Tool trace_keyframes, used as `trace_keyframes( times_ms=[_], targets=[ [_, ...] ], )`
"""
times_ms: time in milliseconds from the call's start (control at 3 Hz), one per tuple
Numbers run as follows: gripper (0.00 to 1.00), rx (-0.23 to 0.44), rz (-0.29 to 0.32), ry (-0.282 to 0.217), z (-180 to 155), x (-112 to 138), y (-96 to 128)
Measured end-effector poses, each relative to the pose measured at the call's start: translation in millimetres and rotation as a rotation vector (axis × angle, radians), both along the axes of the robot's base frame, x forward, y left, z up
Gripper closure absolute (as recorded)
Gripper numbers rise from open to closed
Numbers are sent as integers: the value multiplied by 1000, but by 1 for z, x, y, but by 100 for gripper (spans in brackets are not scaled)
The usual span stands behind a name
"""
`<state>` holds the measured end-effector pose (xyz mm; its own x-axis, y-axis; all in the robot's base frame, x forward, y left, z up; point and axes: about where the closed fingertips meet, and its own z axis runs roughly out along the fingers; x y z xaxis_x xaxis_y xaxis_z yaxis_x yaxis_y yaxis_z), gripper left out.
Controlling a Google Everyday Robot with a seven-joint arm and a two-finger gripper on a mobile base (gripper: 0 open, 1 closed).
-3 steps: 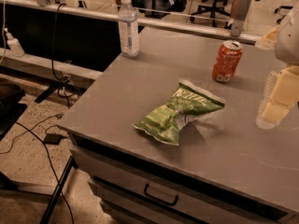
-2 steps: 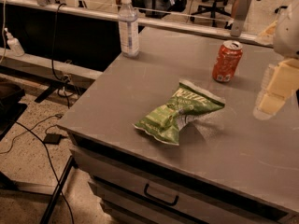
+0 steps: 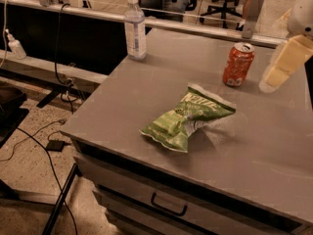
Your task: Move coke can near blue plastic bottle
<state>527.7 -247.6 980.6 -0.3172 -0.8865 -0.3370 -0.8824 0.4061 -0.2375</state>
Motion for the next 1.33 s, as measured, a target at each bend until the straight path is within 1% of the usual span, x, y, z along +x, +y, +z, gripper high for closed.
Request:
trace_keyframes(
  times_ms=[333,667,1000,1333],
  targets=[
    [0,94,-63,-41,0,39,-6],
    [0,179,-119,-94,-7,71,-10],
    [0,247,-168,-133,-28,102,-11],
    [0,306,-207,-139,-51,124,-9]
  ],
)
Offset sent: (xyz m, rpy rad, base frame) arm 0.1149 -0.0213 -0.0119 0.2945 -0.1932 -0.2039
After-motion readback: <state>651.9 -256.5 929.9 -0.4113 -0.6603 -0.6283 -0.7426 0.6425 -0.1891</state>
